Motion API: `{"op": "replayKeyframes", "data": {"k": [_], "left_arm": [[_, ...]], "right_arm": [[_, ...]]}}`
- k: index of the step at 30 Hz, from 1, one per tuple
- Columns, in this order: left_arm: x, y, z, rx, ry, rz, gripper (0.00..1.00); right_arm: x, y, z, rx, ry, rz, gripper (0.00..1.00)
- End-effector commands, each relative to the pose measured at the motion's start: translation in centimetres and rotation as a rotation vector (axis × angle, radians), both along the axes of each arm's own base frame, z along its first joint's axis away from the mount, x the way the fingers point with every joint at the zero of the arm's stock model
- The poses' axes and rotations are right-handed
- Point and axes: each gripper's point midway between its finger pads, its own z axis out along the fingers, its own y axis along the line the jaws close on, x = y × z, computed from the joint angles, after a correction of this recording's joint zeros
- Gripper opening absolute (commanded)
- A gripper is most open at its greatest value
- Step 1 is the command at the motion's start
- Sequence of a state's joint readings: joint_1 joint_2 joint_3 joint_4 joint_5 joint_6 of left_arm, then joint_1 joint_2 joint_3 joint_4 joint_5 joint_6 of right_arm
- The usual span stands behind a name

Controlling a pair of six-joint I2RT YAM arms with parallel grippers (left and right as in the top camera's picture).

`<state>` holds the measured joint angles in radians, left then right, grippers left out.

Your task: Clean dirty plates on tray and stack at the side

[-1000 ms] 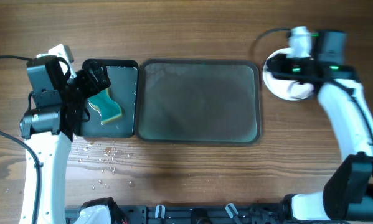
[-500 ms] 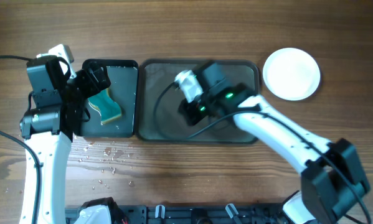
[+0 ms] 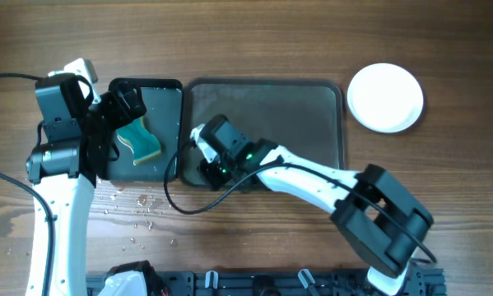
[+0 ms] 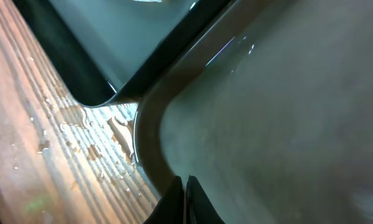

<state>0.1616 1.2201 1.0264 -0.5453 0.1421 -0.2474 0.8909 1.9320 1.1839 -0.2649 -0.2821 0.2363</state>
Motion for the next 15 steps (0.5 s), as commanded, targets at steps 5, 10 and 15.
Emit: {"op": "replayKeyframes", "data": {"k": [5,10,15], "left_arm": [[0.2,0.1,0.5,0.010,-0.013,0.000,1.00],[0.2,0.1,0.5,0.010,-0.013,0.000,1.00],[0.2,0.1,0.5,0.010,-0.013,0.000,1.00]], "right_arm": [[-0.5,-0.1,-2.6,-0.044,0.028,-0.010,0.04],[-1.0,0.0,-3.3,-0.054,0.039,0.001,0.04],[-2.2,0.7,-3.4,-0.056,0.042,0.030,0.05]]}}
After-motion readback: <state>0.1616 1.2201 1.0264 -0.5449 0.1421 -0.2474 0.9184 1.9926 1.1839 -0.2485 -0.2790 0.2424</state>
